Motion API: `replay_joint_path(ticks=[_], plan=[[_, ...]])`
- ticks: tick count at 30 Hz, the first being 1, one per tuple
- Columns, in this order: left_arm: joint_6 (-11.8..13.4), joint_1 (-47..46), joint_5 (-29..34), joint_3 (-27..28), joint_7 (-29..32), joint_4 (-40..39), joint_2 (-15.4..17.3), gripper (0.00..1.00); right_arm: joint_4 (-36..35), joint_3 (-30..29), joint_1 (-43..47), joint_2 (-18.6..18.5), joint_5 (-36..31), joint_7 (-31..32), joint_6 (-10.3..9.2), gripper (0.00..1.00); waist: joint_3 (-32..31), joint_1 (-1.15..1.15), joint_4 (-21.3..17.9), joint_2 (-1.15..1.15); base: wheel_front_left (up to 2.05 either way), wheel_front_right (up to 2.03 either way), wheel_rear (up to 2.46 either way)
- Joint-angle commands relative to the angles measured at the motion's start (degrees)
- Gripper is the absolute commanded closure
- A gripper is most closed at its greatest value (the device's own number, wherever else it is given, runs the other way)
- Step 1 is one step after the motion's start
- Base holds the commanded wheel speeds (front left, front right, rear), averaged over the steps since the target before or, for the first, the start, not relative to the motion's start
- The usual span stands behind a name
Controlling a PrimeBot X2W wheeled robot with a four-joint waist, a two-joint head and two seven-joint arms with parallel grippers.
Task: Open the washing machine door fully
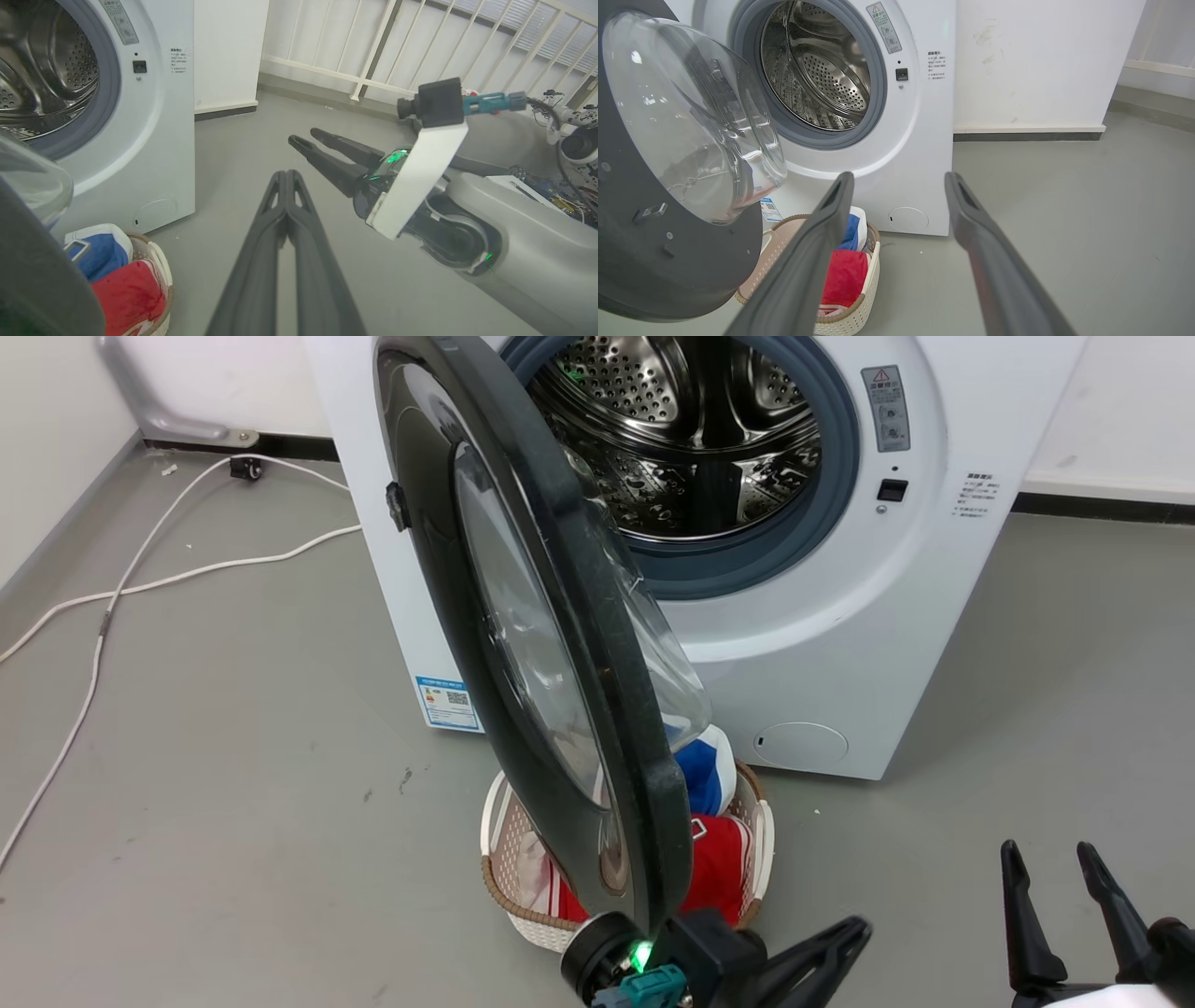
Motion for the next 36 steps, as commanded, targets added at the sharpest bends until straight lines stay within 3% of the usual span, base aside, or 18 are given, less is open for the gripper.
replay_joint_path(ticks=[1, 17, 36], plan=[[-0.06, 0.44, -0.15, 0.05, -0.62, 1.10, 0.19, 1.00, 0.16, 0.10, -0.46, 0.11, 0.38, 0.21, -0.01, 0.00, 0.06, 0.00, -0.28, 0.00, 0.00, 0.00, 0.00], [4.83, -4.80, 0.59, 6.52, -9.36, 14.40, 0.07, 1.00, 1.18, 0.40, -1.10, 0.12, 0.96, -0.25, -0.01, 0.00, 1.10, 0.00, -1.08, 0.00, 0.00, 0.00, 0.00], [8.59, -3.30, -0.23, 10.31, -12.65, 14.46, 2.25, 1.00, 2.23, -0.37, -2.44, 0.11, 1.47, -0.28, -0.01, 0.00, 2.36, 0.00, 2.61, 0.00, 0.00, 0.00, 0.00]])
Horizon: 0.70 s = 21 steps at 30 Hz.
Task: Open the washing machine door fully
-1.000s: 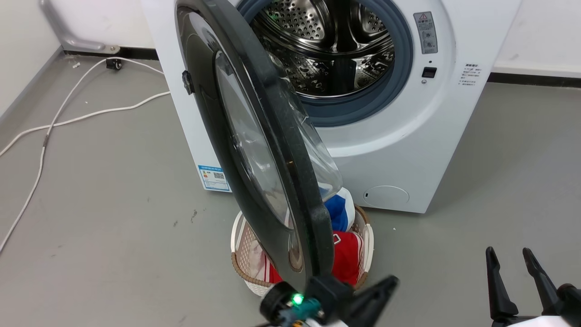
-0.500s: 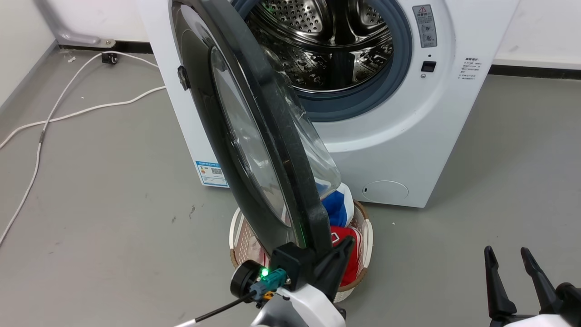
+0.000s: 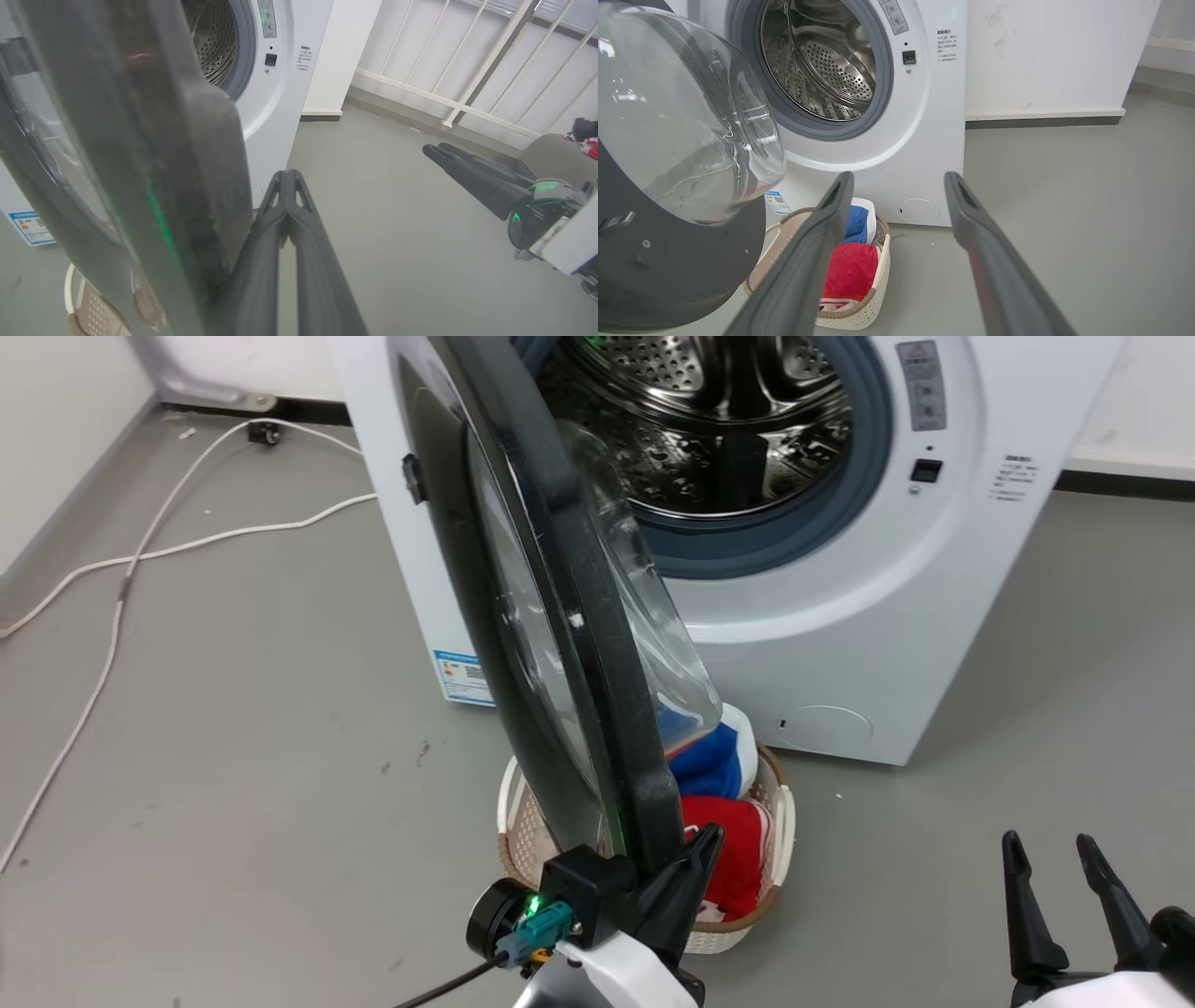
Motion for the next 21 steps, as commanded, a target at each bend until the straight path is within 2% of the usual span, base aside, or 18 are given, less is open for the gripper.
replay_joint_path(ticks=[1, 7, 21], plan=[[1.48, -0.08, 0.57, 1.64, -0.53, -0.33, 1.63, 1.00, -0.08, -0.26, -0.68, 0.08, -0.43, 0.06, -0.01, 0.00, 0.01, 0.00, 1.22, 0.00, 0.00, 0.00, 0.00], [1.70, 1.43, 0.40, 0.68, -0.15, -3.30, 1.65, 1.00, -0.50, -0.82, -0.69, 0.07, -0.74, 0.52, -0.01, 0.00, 0.13, 0.00, 4.57, 0.00, 0.00, 0.00, 0.00], [5.55, 4.77, 0.40, 2.40, -1.69, -7.75, 2.60, 1.00, -1.73, -2.31, -0.30, 0.07, -1.10, 1.64, -0.01, 0.00, 0.20, 0.00, 16.58, 0.00, 0.00, 0.00, 0.00]])
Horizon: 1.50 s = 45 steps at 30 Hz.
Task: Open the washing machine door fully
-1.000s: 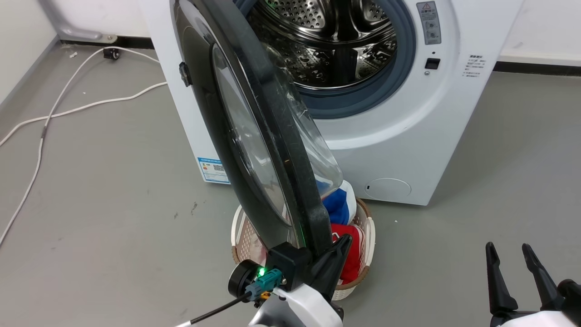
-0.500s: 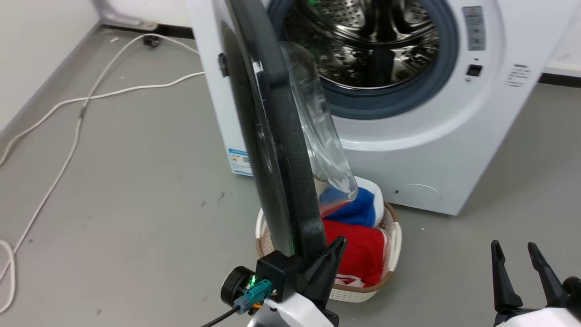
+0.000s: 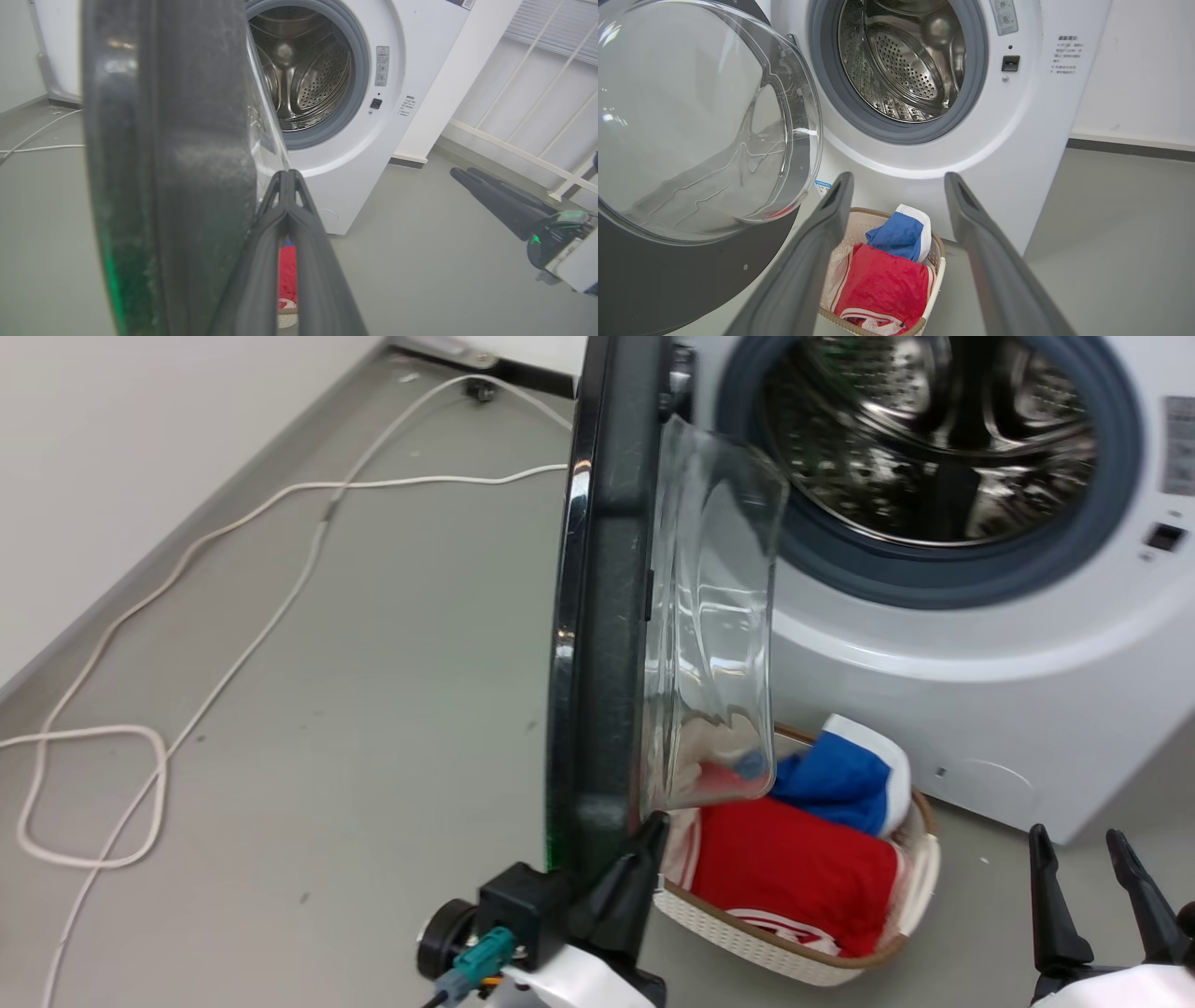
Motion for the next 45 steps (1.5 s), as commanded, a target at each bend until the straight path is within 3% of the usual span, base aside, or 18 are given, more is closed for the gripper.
replay_joint_path(ticks=[1, 9, 17, 25, 33, 45], plan=[[0.79, 0.43, -0.17, 1.19, -0.43, 0.06, 0.51, 1.00, -0.25, -0.07, -0.02, 0.04, 0.07, 0.03, -0.01, 0.00, 0.03, 0.00, 2.49, 0.00, 0.00, 0.00, 0.00], [3.52, 0.43, -1.70, 7.19, -3.18, 1.19, 2.50, 1.00, -1.26, 0.42, -0.55, 0.04, -0.03, 1.25, -0.01, 0.00, 0.66, 0.00, 6.31, 0.00, 0.00, 0.00, 0.00], [2.88, -4.22, -4.88, 14.56, -5.45, 8.09, 5.83, 1.00, -1.64, 0.44, -0.97, -0.17, -0.27, 1.85, -0.01, 0.00, 1.70, 0.00, 6.26, 0.00, 0.00, 0.00, 0.00], [2.69, -9.86, -8.51, 23.39, -8.18, 15.45, 10.50, 1.00, -2.64, 0.29, -1.98, -0.88, -0.06, 2.48, -0.01, 0.00, 5.11, 0.00, 2.29, 0.00, 0.00, 0.00, 0.00], [0.65, -14.24, -13.22, 30.30, -10.12, 24.80, 13.75, 1.00, -2.20, 1.07, -3.70, -2.42, 0.17, 2.84, -0.01, 0.00, 8.27, 0.00, -1.56, 0.00, 0.00, 0.00, 0.00], [-0.57, -17.87, -13.59, 34.40, -12.39, 33.24, 16.31, 1.00, -0.98, 1.64, -5.18, -3.34, 0.13, 2.32, -0.01, 0.00, 9.22, 0.00, -4.60, 0.00, 0.00, 0.00, 0.00]])
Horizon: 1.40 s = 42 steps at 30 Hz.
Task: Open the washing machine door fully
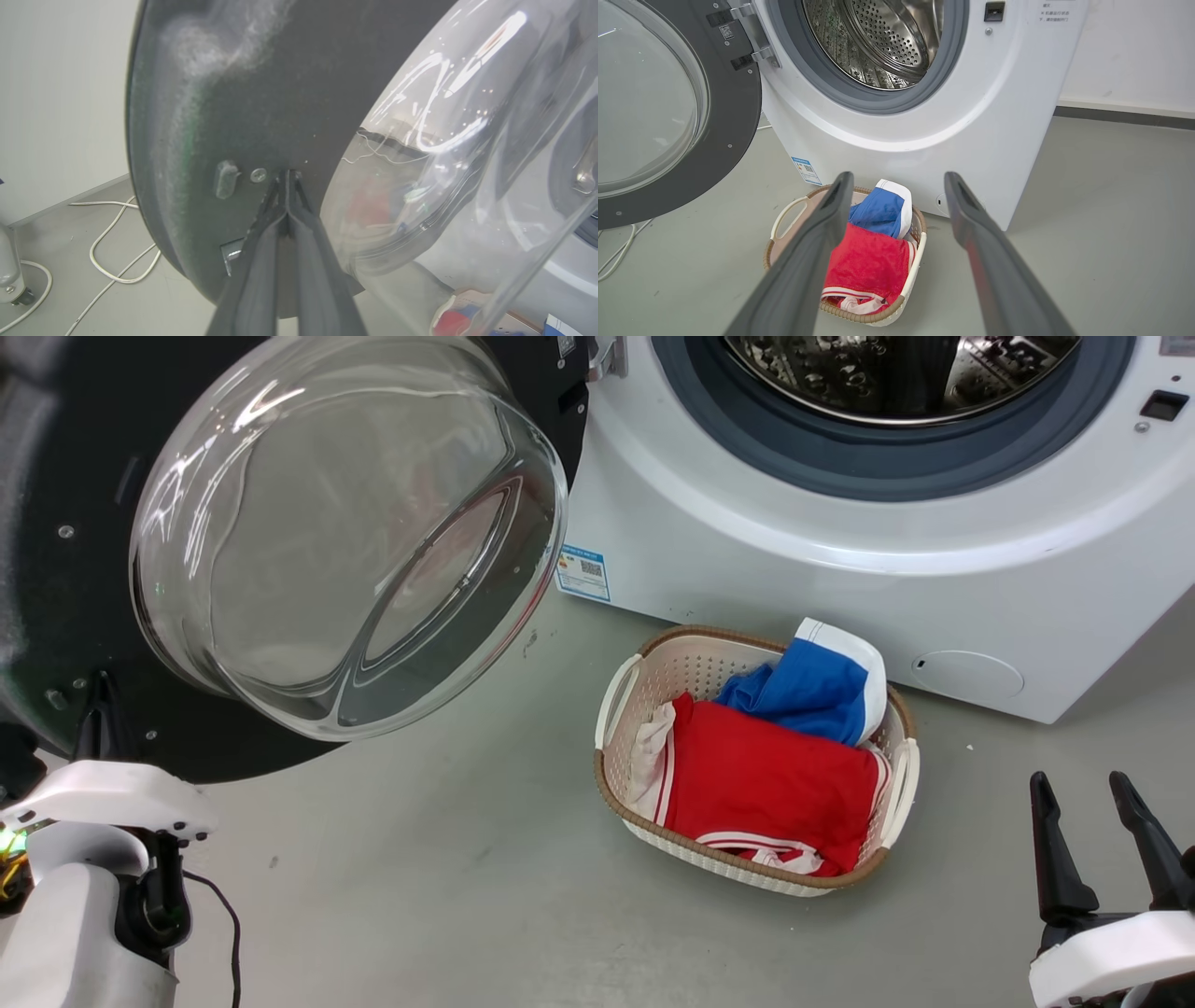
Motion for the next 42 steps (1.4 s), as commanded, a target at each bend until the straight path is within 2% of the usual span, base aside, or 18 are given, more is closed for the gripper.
replay_joint_path(ticks=[1, 11, 21, 26, 34, 36, 39, 40, 41, 42], plan=[[0.18, -0.20, 0.53, 0.53, -0.53, 0.07, -0.01, 1.00, 0.23, 0.13, -0.59, -0.09, 0.01, -0.42, 0.00, 0.00, -0.50, 0.00, -0.14, 0.00, 0.00, 0.00, 0.00], [1.68, 8.34, 5.44, -0.02, -0.85, -8.06, -2.95, 1.00, 2.00, 0.51, 1.34, 1.65, -0.02, -1.70, 0.01, 0.00, -6.03, 0.00, 0.43, 0.00, 0.00, 0.00, 0.00], [3.83, 19.18, 9.74, -4.66, 2.14, -20.10, -3.20, 1.00, 3.06, 0.34, 3.14, 2.64, -0.34, -2.33, 0.01, 0.00, -10.94, 0.00, 0.88, 0.00, 0.00, 0.00, 0.00], [4.76, 23.09, 11.36, -8.31, 5.04, -27.21, -4.21, 1.00, 3.27, 0.86, 3.51, 2.98, -0.23, -2.34, 0.00, 0.00, -12.44, 0.00, -0.69, 0.00, 0.00, 0.00, 0.00], [3.44, 21.98, 13.87, -13.95, 6.67, -28.94, -5.24, 1.00, 2.60, 2.08, 3.18, 3.09, -0.74, -2.10, 0.01, 0.00, -13.21, 0.00, -5.85, 0.00, 0.00, 0.00, 0.00], [3.08, 21.39, 14.46, -15.21, 6.63, -28.46, -5.67, 0.87, 2.33, 2.15, 3.08, 3.07, -1.05, -2.04, 0.01, 0.00, -13.29, 0.00, -7.45, 0.00, 0.00, 0.00, 0.00], [2.71, 20.61, 14.75, -16.48, 6.38, -27.56, -6.30, 0.34, 2.12, 2.81, 2.79, 2.94, -1.26, -1.76, 0.00, 0.00, -13.52, 0.00, -10.20, 0.00, 0.00, 0.00, 0.00], [2.59, 20.39, 14.97, -16.77, 6.28, -27.28, -6.35, 0.23, 2.05, 2.86, 2.73, 2.80, -1.26, -1.62, 0.01, 0.00, -13.59, 0.00, -11.14, 0.00, 0.00, 0.00, 0.00], [2.72, 20.50, 15.11, -16.88, 6.12, -27.06, -6.39, 0.06, 2.05, 3.39, 2.49, 2.52, -1.44, -1.55, 0.01, 0.00, -13.75, 0.00, -12.30, 0.00, 0.00, 0.00, 0.00], [2.83, 20.57, 15.17, -17.11, 5.99, -26.93, -6.57, 0.00, 1.99, 3.51, 2.39, 2.36, -1.43, -1.35, 0.00, 0.00, -13.78, 0.00, -13.17, 0.00, 0.00, 0.00, 0.00]])
